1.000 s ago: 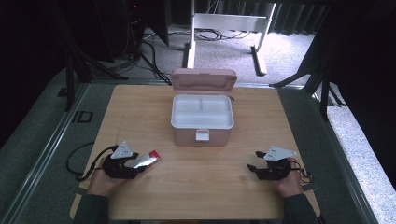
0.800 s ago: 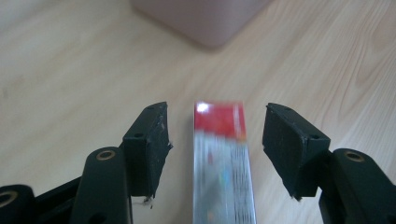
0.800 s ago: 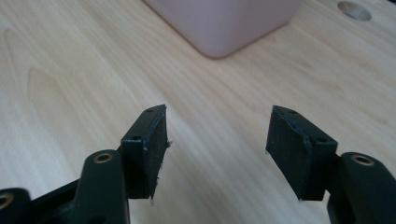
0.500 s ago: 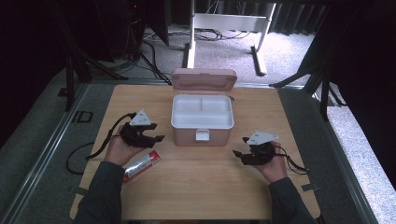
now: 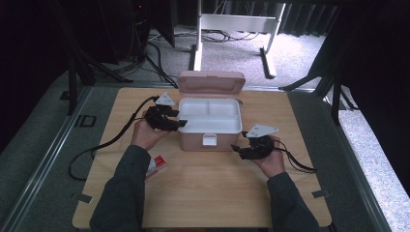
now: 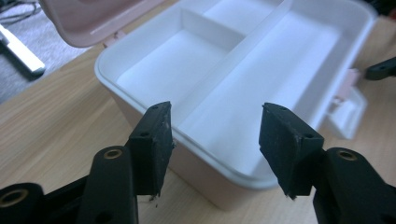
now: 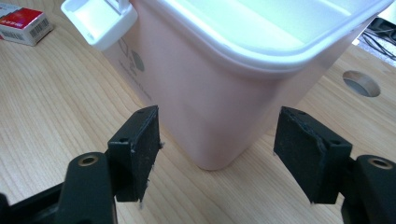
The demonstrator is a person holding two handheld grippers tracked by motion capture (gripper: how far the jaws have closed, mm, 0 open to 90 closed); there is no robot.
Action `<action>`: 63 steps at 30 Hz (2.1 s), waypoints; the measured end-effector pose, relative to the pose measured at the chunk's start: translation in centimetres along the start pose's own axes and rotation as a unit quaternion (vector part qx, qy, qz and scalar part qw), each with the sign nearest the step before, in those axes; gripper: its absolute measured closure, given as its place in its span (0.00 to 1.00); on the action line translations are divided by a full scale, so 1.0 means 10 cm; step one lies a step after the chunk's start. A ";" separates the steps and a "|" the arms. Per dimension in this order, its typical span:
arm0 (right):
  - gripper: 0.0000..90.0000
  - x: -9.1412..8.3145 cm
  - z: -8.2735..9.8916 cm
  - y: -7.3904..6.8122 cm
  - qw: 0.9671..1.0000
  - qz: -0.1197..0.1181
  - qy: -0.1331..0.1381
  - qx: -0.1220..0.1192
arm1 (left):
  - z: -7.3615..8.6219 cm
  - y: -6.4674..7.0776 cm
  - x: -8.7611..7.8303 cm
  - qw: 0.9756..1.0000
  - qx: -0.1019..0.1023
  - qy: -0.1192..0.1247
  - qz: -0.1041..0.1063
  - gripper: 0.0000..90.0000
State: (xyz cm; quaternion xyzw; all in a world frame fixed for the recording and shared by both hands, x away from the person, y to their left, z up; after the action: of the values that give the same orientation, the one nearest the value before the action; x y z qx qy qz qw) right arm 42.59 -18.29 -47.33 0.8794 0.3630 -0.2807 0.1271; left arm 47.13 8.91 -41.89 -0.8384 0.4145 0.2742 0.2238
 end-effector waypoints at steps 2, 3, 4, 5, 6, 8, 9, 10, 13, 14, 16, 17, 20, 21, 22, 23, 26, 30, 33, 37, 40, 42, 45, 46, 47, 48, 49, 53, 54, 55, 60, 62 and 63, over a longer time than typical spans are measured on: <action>0.35 0.02 0.00 -0.01 1.000 -0.004 0.001 0.003 | 0.02 -0.02 0.05 1.000 -0.007 -0.011 -0.008 0.52; 0.35 0.04 0.00 -0.01 1.000 -0.002 0.000 0.001 | 0.04 -0.03 0.07 1.000 -0.006 -0.019 -0.015 0.53; 0.35 0.04 0.01 -0.02 1.000 0.001 -0.002 0.001 | 0.05 -0.04 0.09 1.000 -0.007 -0.021 -0.015 0.53; 0.35 0.05 0.01 -0.01 1.000 0.001 -0.002 0.003 | 0.06 -0.04 0.10 1.000 -0.005 -0.026 -0.018 0.53; 0.36 0.05 0.01 -0.01 1.000 0.001 -0.002 0.004 | 0.07 -0.04 0.10 0.999 -0.001 -0.030 -0.021 0.53; 0.37 0.05 0.00 -0.01 1.000 0.001 -0.002 0.006 | 0.08 -0.04 0.11 0.999 -0.006 -0.031 -0.020 0.53; 0.37 0.05 0.00 -0.01 1.000 -0.001 -0.001 0.008 | 0.09 -0.05 0.10 0.999 -0.010 -0.027 -0.019 0.54; 0.38 0.05 0.00 -0.02 1.000 -0.003 -0.001 0.009 | 0.10 -0.06 0.09 0.999 -0.013 -0.024 -0.019 0.54; 0.39 0.07 -0.02 -0.05 1.000 -0.008 0.002 0.008 | 0.16 -0.09 0.06 0.999 -0.028 -0.016 -0.019 0.57; 0.41 0.08 -0.03 -0.07 1.000 -0.008 0.001 0.005 | 0.19 -0.10 0.05 0.999 -0.031 -0.015 -0.022 0.56; 0.44 0.12 -0.05 -0.11 1.000 -0.012 0.001 0.003 | 0.24 -0.13 0.01 0.999 -0.038 -0.012 -0.027 0.58; 0.45 0.14 -0.07 -0.12 1.000 -0.014 0.001 0.002 | 0.27 -0.15 -0.02 0.999 -0.041 -0.009 -0.031 0.60; 0.44 0.21 -0.11 -0.21 0.999 -0.032 -0.002 -0.002 | 0.35 -0.21 -0.09 0.997 -0.050 -0.010 -0.050 0.65; 0.44 0.23 -0.12 -0.24 0.999 -0.039 -0.001 -0.006 | 0.37 -0.23 -0.12 0.997 -0.052 -0.010 -0.059 0.68; 0.43 0.25 -0.13 -0.27 0.999 -0.045 -0.002 -0.007 | 0.39 -0.25 -0.14 0.996 -0.053 -0.013 -0.067 0.70; 0.43 0.27 -0.15 -0.30 0.999 -0.048 -0.002 -0.011 | 0.41 -0.26 -0.16 0.996 -0.054 -0.015 -0.072 0.71; 0.44 0.32 -0.19 -0.35 0.999 -0.047 0.000 -0.012 | 0.44 -0.28 -0.21 0.995 -0.057 -0.018 -0.079 0.73; 0.50 0.36 -0.22 -0.37 0.999 -0.045 -0.001 -0.009 | 0.47 -0.29 -0.35 0.996 -0.054 -0.007 -0.065 0.81; 0.55 0.38 -0.23 -0.34 0.999 -0.039 -0.003 0.008 | 0.49 -0.31 -0.41 0.996 -0.052 -0.013 -0.077 0.86; 0.54 0.42 -0.24 -0.32 0.999 -0.040 -0.002 0.020 | 0.49 -0.35 -0.39 0.995 -0.050 -0.023 -0.084 0.84; 0.51 0.41 -0.24 -0.34 0.999 -0.038 0.000 0.021 | 0.48 -0.41 -0.27 0.994 -0.042 -0.048 -0.092 0.73; 0.51 0.42 -0.24 -0.35 0.999 -0.042 0.003 0.019 | 0.45 -0.46 -0.20 0.993 -0.048 -0.049 -0.097 0.68; 0.51 0.41 -0.25 -0.35 0.999 -0.045 0.006 0.021 | 0.43 -0.55 -0.16 0.992 -0.068 -0.043 -0.095 0.72; 0.51 0.41 -0.26 -0.35 0.999 -0.048 0.007 0.023 | 0.43 -0.56 -0.15 0.992 -0.071 -0.047 -0.094 0.73; 0.52 0.41 -0.27 -0.35 0.998 -0.052 0.008 0.023 | 0.43 -0.57 -0.13 0.992 -0.073 -0.049 -0.092 0.72; 0.53 0.42 -0.27 -0.36 0.998 -0.056 0.007 0.022 | 0.43 -0.57 -0.13 0.992 -0.076 -0.051 -0.090 0.71; 0.53 0.43 -0.27 -0.36 0.998 -0.052 0.004 0.020 | 0.44 -0.57 -0.13 0.991 -0.081 -0.049 -0.091 0.71; 0.53 0.47 -0.30 -0.41 0.999 -0.046 -0.002 0.008 | 0.48 -0.55 -0.16 0.989 -0.104 -0.042 -0.102 0.73; 0.54 0.47 -0.31 -0.42 0.999 -0.046 -0.001 0.009 | 0.50 -0.54 -0.18 0.987 -0.108 -0.043 -0.108 0.74; 0.55 0.48 -0.32 -0.42 0.999 -0.051 0.001 0.013 | 0.52 -0.52 -0.21 0.986 -0.112 -0.044 -0.114 0.74; 0.59 0.56 -0.34 -0.46 0.997 -0.072 0.002 0.025 | 0.65 -0.47 -0.38 0.980 -0.128 -0.051 -0.146 0.73; 0.59 0.61 -0.34 -0.50 0.998 -0.062 -0.008 0.012 | 0.71 -0.48 -0.44 0.977 -0.129 -0.055 -0.160 0.74; 0.59 0.63 -0.35 -0.52 0.998 -0.062 -0.010 0.005 | 0.73 -0.48 -0.46 0.977 -0.131 -0.052 -0.162 0.74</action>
State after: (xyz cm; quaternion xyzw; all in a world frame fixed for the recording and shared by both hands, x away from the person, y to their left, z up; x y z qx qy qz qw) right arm 43.96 -9.54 -48.26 0.8531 0.4141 -0.2982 0.1085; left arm 46.73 18.63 -43.66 -0.9013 0.2211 0.3290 0.1748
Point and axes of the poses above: each handheld gripper's, and its own axes: x roughly forward along the jaws, z roughly out of its underside, y roughly to its right, the point moved 7 cm from there along x, roughly forward along the jaws, and after that the axes turned 9 degrees about x, right-handed, at the moved point
